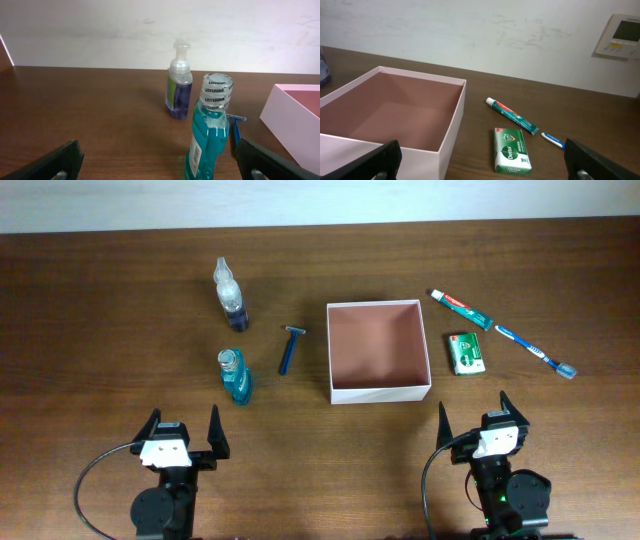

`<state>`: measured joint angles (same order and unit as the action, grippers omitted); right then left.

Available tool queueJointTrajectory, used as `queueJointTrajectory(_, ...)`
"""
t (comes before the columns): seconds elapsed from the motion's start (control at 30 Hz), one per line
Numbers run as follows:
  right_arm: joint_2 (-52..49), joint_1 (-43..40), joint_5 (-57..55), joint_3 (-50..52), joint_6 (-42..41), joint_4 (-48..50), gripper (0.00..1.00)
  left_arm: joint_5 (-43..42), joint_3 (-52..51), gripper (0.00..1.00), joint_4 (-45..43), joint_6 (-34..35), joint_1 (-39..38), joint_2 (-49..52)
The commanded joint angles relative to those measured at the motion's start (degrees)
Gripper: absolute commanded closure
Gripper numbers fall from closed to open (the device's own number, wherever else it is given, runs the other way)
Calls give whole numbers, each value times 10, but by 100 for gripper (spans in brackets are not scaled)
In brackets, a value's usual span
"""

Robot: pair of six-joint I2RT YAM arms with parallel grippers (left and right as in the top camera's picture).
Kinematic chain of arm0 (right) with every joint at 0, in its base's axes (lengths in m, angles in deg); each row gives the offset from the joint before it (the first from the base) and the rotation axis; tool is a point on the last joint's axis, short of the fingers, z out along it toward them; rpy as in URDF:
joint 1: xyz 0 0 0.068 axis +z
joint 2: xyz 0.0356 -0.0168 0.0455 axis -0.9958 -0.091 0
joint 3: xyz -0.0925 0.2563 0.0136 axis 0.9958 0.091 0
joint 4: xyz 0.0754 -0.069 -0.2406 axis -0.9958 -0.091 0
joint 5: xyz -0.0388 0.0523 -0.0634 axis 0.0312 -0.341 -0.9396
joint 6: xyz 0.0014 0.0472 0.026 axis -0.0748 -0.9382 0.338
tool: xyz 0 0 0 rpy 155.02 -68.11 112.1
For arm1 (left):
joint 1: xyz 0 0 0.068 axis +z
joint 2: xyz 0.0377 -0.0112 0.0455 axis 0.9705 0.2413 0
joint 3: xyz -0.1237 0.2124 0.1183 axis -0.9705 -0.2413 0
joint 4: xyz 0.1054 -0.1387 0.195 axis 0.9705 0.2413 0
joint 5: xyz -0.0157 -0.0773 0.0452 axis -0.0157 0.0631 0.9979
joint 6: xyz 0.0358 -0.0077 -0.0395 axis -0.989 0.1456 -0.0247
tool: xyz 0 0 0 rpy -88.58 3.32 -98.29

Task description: Pack container

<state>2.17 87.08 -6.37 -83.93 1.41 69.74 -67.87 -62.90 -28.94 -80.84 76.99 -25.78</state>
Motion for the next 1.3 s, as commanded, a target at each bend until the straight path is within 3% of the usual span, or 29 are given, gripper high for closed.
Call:
queueJointTrajectory(0.0,6,6,-5,3,0,-4,1,-9,-1,1,5,-11,3,-5)
queueJointTrajectory(1.1,6,6,-5,3,0,-4,1,15,-1,1,-4,-11,3,-5)
queueJointTrajectory(1.27,6,6,-5,3,0,-4,1,-42,0,1,-35,-11,3,-5)
